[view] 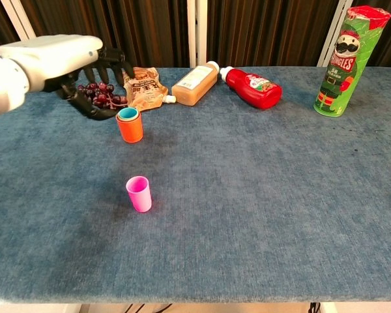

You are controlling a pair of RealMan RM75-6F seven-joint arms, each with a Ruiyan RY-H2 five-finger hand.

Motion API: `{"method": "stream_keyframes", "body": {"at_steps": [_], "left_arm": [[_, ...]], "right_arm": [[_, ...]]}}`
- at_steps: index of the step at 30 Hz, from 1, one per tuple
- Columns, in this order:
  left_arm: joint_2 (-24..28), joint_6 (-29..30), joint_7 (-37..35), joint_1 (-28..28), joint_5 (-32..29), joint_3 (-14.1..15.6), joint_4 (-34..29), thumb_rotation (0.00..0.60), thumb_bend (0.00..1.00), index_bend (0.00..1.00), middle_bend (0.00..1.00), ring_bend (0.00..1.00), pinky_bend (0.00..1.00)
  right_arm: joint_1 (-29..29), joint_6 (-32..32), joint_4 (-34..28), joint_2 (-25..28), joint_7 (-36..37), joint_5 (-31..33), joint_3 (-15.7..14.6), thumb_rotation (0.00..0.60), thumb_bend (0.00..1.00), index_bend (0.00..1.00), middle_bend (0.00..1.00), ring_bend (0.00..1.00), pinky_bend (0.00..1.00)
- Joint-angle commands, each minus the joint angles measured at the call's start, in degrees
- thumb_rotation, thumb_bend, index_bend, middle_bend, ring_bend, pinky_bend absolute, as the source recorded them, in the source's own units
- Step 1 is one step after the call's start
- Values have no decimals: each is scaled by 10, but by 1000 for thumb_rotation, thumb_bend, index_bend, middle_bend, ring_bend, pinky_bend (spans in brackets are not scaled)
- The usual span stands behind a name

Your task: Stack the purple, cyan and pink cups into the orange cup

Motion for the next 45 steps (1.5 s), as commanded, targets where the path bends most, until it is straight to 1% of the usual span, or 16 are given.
{"method": "stream_keyframes", "body": {"at_steps": [1, 3, 5, 9, 11, 13, 17, 20, 25, 28, 38, 45], "left_arm": [[73, 15, 40, 30, 33, 66, -76, 600, 256, 275, 303, 301, 357], [84, 13, 27, 43, 46, 86, -87, 600, 250, 271, 306, 306, 361], [83, 17, 12, 57, 73, 106, -81, 600, 242, 270, 310, 311, 365], [47, 24, -16, 77, 140, 135, -30, 600, 238, 283, 332, 337, 404], [27, 17, -30, 84, 158, 145, -7, 600, 238, 283, 332, 338, 406], [11, 10, -45, 88, 170, 150, 10, 600, 236, 279, 332, 339, 406], [-21, 13, -58, 96, 199, 149, 45, 600, 232, 277, 341, 347, 389], [-37, 3, -55, 95, 198, 143, 60, 600, 228, 278, 349, 355, 384], [-53, -6, -53, 90, 196, 123, 63, 600, 228, 274, 349, 358, 385], [-59, -12, -51, 87, 196, 116, 60, 600, 228, 278, 349, 358, 385], [-79, -40, -37, 78, 184, 105, 62, 600, 229, 317, 362, 380, 388], [-89, -48, -28, 72, 179, 95, 66, 600, 247, 371, 403, 434, 408]], "right_arm": [[0, 3, -3, 3, 4, -7, -3, 600, 356, 0, 0, 0, 0], [0, 4, -4, 5, 4, -9, -3, 600, 356, 0, 0, 0, 0], [0, 3, -5, 5, 4, -9, -3, 600, 356, 0, 0, 0, 0], [1, -2, -8, 4, 2, -8, -5, 600, 356, 0, 0, 0, 0], [1, -3, -10, 3, -1, -11, -7, 600, 356, 0, 0, 0, 0], [0, -2, -12, 4, -5, -12, -9, 600, 356, 0, 0, 0, 0], [-1, -2, -14, 4, -8, -10, -9, 600, 355, 0, 0, 0, 0], [0, -6, -14, 4, -8, -7, -10, 600, 357, 0, 0, 0, 0], [3, -14, -15, 2, -12, -6, -10, 600, 356, 0, 0, 0, 0], [5, -15, -16, 1, -15, -5, -9, 600, 356, 0, 0, 0, 0], [5, -19, -12, 1, -11, 1, -8, 600, 356, 0, 0, 0, 0], [2, -14, -10, 5, -2, 3, -7, 600, 356, 0, 0, 0, 0]]}}
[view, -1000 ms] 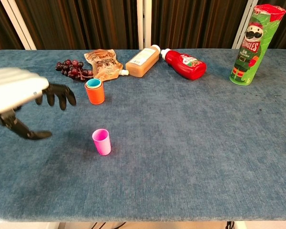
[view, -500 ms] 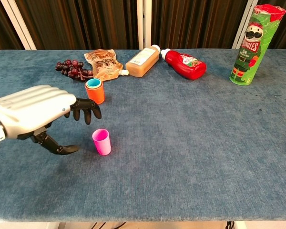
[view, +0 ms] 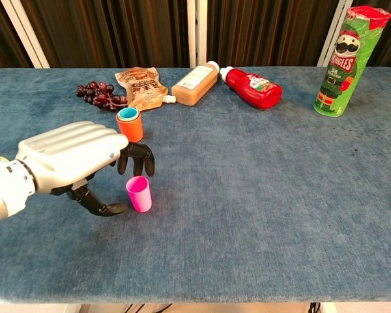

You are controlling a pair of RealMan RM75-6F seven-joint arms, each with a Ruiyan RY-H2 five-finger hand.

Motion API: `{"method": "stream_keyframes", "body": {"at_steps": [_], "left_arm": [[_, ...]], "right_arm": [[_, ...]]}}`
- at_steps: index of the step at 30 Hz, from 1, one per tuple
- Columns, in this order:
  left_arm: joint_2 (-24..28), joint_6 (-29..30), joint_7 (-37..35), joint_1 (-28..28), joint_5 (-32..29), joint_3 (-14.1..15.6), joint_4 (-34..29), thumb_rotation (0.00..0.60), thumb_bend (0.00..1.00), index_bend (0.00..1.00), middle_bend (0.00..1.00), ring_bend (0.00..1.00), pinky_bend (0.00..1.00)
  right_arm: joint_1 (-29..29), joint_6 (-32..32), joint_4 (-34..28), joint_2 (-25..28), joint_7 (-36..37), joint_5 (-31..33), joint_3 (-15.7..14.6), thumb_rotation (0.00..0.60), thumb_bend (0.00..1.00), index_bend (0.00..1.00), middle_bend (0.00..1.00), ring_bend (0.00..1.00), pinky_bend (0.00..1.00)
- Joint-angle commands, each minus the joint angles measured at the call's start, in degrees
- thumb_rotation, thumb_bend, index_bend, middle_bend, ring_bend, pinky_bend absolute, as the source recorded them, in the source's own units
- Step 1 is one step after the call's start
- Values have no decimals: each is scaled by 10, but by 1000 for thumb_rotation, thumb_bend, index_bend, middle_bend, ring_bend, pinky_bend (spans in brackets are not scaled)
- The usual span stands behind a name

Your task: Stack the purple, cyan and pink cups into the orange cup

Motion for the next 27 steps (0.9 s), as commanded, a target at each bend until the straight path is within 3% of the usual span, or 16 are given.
{"method": "stream_keyframes", "body": {"at_steps": [1, 27], "left_arm": [[-3, -4, 5, -3, -5, -3, 1, 600, 248, 376, 406, 438, 409], [-17, -29, -7, -22, -28, -24, 23, 600, 301, 478, 502, 560, 449]], "right_arm": [[-1, 0, 2, 1, 4, 1, 0, 600, 356, 0, 0, 0, 0], [0, -14, 19, -3, 15, 17, 2, 600, 356, 0, 0, 0, 0]]}}
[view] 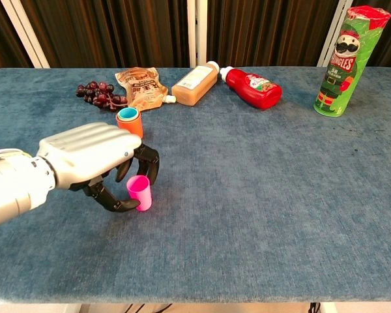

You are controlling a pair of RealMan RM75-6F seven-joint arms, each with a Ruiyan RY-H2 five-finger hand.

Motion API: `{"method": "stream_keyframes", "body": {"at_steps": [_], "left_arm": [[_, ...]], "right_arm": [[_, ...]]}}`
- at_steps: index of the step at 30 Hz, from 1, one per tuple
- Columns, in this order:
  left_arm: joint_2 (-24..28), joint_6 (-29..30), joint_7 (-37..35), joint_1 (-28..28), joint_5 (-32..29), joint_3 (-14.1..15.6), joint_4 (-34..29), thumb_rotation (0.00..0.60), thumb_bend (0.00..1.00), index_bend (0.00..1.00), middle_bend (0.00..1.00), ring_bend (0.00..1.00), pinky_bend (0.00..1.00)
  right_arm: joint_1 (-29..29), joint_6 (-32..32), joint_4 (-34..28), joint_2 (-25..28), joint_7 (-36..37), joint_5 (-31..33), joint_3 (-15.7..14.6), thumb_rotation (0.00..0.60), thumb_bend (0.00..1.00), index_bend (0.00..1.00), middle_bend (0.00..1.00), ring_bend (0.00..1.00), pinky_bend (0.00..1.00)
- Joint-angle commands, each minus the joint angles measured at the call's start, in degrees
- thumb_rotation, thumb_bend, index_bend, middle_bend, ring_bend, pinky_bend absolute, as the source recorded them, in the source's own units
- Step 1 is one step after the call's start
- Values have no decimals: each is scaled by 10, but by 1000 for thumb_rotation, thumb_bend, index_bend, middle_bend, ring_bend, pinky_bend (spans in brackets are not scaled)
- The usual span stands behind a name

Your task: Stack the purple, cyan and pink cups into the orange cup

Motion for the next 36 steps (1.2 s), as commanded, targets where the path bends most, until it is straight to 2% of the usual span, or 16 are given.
{"method": "stream_keyframes", "body": {"at_steps": [1, 9, 13, 17, 21, 25, 29, 36], "left_arm": [[0, 3, -4, -1, 4, -2, 0, 600, 302, 483, 508, 562, 450], [16, 12, -9, -3, 6, -14, -17, 600, 301, 492, 518, 566, 453], [50, 25, -18, -6, -9, -46, -49, 600, 301, 492, 519, 566, 453], [84, 18, -24, -18, -62, -91, -65, 600, 301, 492, 523, 566, 455], [102, 4, -9, -44, -121, -130, -51, 600, 301, 492, 522, 566, 459], [107, -23, -32, -67, -171, -159, -18, 600, 302, 491, 521, 563, 458], [98, -44, -71, -81, -188, -168, 22, 600, 301, 489, 521, 561, 456], [66, -51, -104, -95, -184, -157, 89, 600, 301, 486, 519, 557, 454]], "right_arm": [[1, -2, -1, 0, -2, 1, 0, 600, 356, 0, 0, 0, 0], [1, 0, -4, 1, -6, 0, 1, 600, 356, 0, 0, 0, 0], [-1, 4, -7, 3, -7, -2, 1, 600, 356, 0, 0, 0, 0], [-1, 4, -11, 5, -6, -4, 0, 600, 356, 0, 0, 0, 0], [1, 1, -13, 6, -7, -5, -1, 600, 356, 0, 0, 0, 0], [2, 0, -15, 5, -13, -6, -1, 600, 355, 0, 0, 0, 0], [3, -1, -16, 4, -16, -4, 1, 600, 356, 0, 0, 0, 0], [4, -1, -21, 5, -22, 1, 4, 600, 355, 0, 0, 0, 0]]}}
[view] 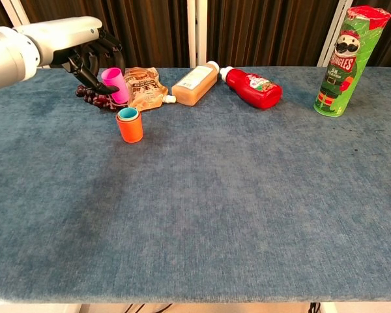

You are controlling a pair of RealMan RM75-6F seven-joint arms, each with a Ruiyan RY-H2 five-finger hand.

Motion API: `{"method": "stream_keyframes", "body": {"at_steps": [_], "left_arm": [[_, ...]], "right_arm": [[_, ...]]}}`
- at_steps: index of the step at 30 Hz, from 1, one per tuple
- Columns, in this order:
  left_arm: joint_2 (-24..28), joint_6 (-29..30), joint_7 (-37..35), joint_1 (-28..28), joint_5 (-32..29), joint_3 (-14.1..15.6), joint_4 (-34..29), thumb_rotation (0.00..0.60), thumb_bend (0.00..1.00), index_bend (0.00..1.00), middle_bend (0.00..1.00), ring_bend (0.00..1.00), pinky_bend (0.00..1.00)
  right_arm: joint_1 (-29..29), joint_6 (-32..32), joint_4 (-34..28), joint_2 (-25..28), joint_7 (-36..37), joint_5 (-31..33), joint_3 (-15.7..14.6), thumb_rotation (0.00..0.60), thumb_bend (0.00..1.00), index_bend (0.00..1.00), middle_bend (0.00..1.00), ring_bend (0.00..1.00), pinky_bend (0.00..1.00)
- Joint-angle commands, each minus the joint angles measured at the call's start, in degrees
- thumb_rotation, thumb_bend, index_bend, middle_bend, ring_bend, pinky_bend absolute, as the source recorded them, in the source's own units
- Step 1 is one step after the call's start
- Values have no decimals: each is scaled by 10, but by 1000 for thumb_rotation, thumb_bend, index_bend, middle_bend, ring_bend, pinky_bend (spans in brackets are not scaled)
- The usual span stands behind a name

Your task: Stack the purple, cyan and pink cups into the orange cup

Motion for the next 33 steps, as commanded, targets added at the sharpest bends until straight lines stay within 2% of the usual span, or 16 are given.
{"method": "stream_keyframes", "body": {"at_steps": [1, 15, 18, 20, 23, 27, 30, 33], "left_arm": [[-18, -5, -21, -8, 1, 6, 30, 600, 301, 486, 519, 557, 454], [-46, -14, -47, -19, -1, 24, 76, 600, 301, 465, 506, 549, 452], [-46, -17, -48, -22, -4, 28, 78, 600, 288, 356, 417, 486, 420], [-43, -21, -46, -23, -7, 30, 77, 600, 276, 244, 310, 374, 359], [-40, -19, -42, -24, -11, 33, 73, 600, 267, 151, 214, 247, 283], [-29, 16, -35, -14, 9, 37, 49, 600, 243, 110, 149, 123, 157], [-11, 80, -19, 8, 47, 48, 16, 600, 227, 110, 136, 104, 113], [20, 164, -16, 48, 112, 69, -16, 600, 212, 110, 117, 85, 92]], "right_arm": [[0, 0, -1, 1, -1, 2, 1, 600, 355, 0, 0, 0, 0], [0, -3, 6, 0, 6, 6, 2, 600, 356, 0, 0, 0, 0], [-1, -2, 8, 0, 8, 7, 2, 600, 356, 0, 0, 0, 0], [-1, -2, 9, 0, 9, 8, 2, 600, 356, 0, 0, 0, 0], [-1, -2, 9, 0, 10, 8, 2, 600, 356, 0, 0, 0, 0], [-1, -2, 10, 0, 10, 7, 2, 600, 356, 0, 0, 0, 0], [0, -4, 9, 0, 7, 6, 2, 600, 356, 0, 0, 0, 0], [3, -4, 9, -2, 3, 1, 1, 600, 356, 0, 0, 0, 0]]}}
